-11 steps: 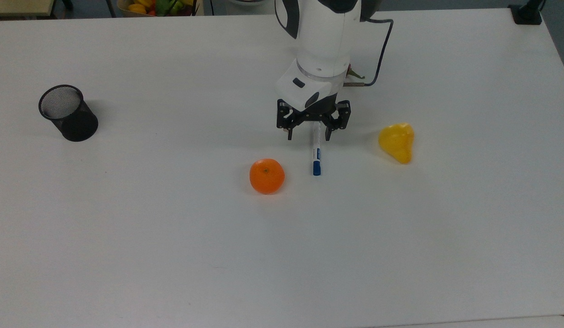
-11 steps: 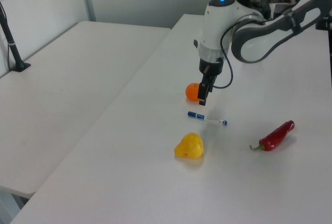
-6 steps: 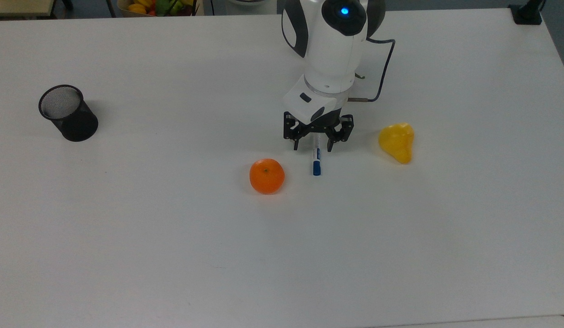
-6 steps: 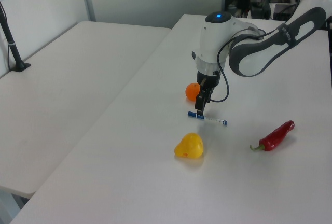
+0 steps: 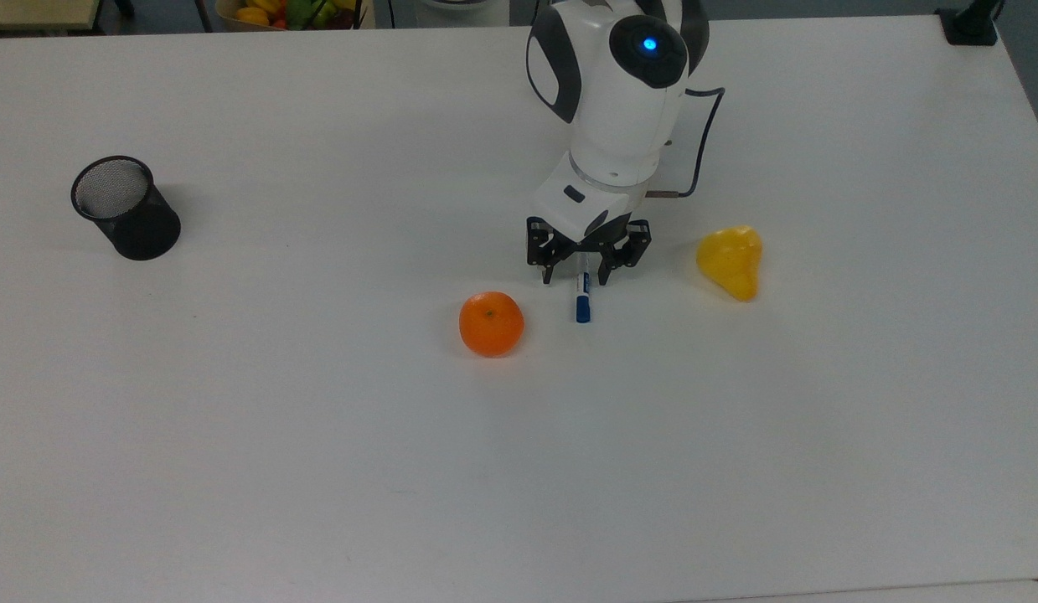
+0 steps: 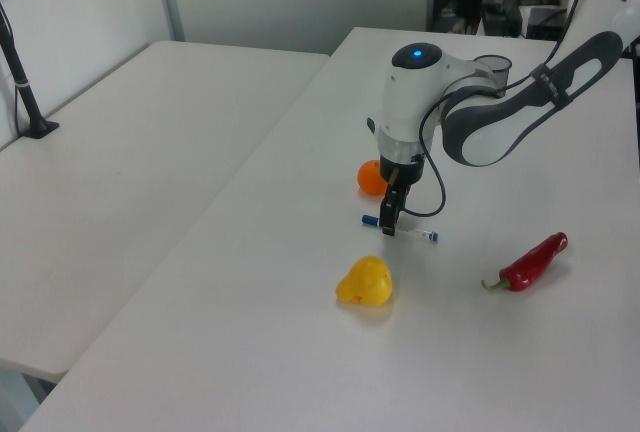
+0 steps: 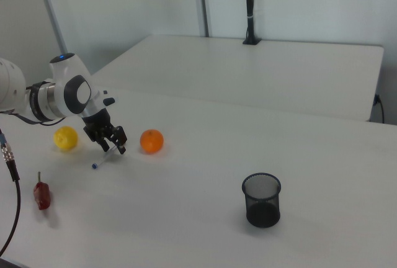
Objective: Place marker
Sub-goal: 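Lower the open gripper onto the marker and close on it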
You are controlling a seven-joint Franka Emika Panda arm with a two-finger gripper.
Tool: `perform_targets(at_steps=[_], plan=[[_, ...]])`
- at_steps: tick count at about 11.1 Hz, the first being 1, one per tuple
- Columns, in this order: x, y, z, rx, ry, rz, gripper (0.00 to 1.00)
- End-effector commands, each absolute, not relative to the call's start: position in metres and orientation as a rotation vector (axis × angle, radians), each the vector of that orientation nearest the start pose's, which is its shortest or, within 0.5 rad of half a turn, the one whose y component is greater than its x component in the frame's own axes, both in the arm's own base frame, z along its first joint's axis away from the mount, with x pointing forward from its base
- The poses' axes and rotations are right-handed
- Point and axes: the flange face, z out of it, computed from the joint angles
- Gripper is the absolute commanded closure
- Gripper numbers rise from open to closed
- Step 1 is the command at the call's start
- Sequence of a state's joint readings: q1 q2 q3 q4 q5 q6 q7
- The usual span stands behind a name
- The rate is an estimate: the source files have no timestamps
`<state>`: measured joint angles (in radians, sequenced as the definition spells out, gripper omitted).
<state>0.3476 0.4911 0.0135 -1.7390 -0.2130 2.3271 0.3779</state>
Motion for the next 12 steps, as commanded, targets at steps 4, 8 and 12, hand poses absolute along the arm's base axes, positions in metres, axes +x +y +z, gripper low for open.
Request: perform_targets(at_steps=[4,8,12], plan=[[0.632,0.237,0.307,-3.247,-0.199,-0.283,1.00],[0.633,0.235,0.318,-3.242,-0.170,-0.294,1.00],[0.632,0.210,0.382,-3.235,-0.086,-0.334,1.00]])
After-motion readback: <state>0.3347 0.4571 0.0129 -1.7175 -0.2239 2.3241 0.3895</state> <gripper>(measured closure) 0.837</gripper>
